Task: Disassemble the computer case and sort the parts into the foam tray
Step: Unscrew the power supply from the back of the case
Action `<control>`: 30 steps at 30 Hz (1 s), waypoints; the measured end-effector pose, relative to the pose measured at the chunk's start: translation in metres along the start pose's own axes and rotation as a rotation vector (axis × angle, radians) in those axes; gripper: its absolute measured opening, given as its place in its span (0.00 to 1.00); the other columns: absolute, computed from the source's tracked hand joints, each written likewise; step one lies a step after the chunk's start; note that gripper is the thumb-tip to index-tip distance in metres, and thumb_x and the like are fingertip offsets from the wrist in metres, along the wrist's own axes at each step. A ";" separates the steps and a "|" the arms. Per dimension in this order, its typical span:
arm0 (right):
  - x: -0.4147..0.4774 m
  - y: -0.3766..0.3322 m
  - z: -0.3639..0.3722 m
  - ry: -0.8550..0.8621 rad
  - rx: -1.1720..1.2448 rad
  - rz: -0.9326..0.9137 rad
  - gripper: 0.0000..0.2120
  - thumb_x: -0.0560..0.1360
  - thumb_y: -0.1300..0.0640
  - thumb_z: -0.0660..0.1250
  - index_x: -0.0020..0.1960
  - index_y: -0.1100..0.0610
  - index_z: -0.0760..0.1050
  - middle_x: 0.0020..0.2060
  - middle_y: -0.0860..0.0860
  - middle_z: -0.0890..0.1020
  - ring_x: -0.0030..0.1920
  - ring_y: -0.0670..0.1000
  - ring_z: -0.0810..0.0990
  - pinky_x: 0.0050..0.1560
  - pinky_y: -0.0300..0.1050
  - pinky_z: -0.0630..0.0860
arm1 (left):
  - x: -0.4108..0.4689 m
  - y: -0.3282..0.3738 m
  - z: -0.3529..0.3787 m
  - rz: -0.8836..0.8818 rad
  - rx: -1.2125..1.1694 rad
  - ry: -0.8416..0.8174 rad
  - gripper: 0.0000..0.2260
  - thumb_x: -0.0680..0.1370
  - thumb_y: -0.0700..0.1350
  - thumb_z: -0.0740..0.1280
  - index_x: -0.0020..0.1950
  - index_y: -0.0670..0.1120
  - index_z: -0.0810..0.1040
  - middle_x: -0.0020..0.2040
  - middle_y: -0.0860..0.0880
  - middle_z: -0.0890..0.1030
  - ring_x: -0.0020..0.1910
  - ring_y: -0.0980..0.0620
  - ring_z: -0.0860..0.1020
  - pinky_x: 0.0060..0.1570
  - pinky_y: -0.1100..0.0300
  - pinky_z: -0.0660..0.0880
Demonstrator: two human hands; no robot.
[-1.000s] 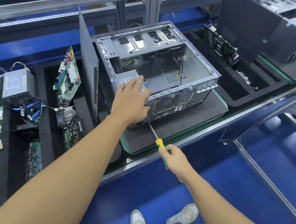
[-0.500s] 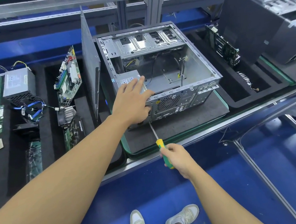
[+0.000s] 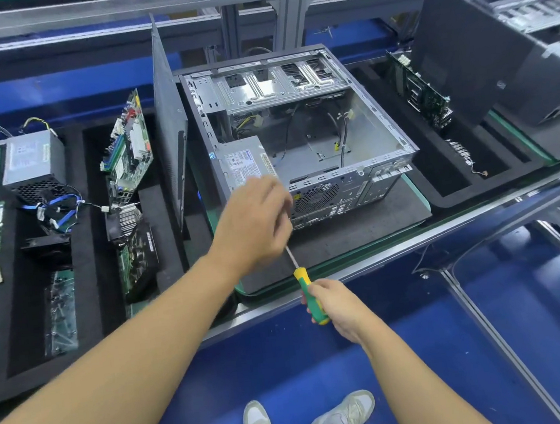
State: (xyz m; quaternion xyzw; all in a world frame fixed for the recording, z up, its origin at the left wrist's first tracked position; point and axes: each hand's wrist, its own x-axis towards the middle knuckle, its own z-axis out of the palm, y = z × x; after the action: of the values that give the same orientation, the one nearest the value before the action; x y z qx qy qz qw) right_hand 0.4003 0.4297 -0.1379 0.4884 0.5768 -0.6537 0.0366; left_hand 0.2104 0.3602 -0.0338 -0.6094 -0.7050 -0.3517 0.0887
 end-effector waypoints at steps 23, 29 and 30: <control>-0.028 0.020 -0.004 -0.090 0.363 0.069 0.22 0.85 0.45 0.55 0.54 0.64 0.75 0.34 0.56 0.78 0.29 0.51 0.74 0.23 0.43 0.68 | -0.083 0.046 0.089 -1.594 -1.388 -0.268 0.12 0.84 0.46 0.61 0.60 0.41 0.80 0.55 0.48 0.85 0.51 0.49 0.80 0.54 0.53 0.72; -0.032 0.025 0.011 0.106 0.238 -0.127 0.14 0.78 0.53 0.71 0.52 0.58 0.69 0.41 0.55 0.76 0.32 0.46 0.72 0.30 0.43 0.73 | -0.071 0.059 0.093 -1.621 -1.314 -0.211 0.13 0.75 0.45 0.75 0.49 0.38 0.76 0.39 0.42 0.79 0.40 0.44 0.80 0.43 0.51 0.79; -0.034 0.023 0.012 0.106 0.256 -0.115 0.15 0.77 0.52 0.72 0.53 0.58 0.68 0.42 0.54 0.76 0.33 0.46 0.73 0.31 0.43 0.73 | -0.072 0.059 0.095 -1.645 -1.309 -0.161 0.12 0.74 0.42 0.75 0.50 0.36 0.78 0.41 0.40 0.81 0.40 0.43 0.80 0.43 0.51 0.80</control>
State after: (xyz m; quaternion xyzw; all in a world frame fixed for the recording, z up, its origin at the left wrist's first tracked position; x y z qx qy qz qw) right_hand 0.4246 0.3950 -0.1333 0.4890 0.5169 -0.6963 -0.0943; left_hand 0.3110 0.3602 -0.1209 0.1059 -0.5776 -0.5740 -0.5706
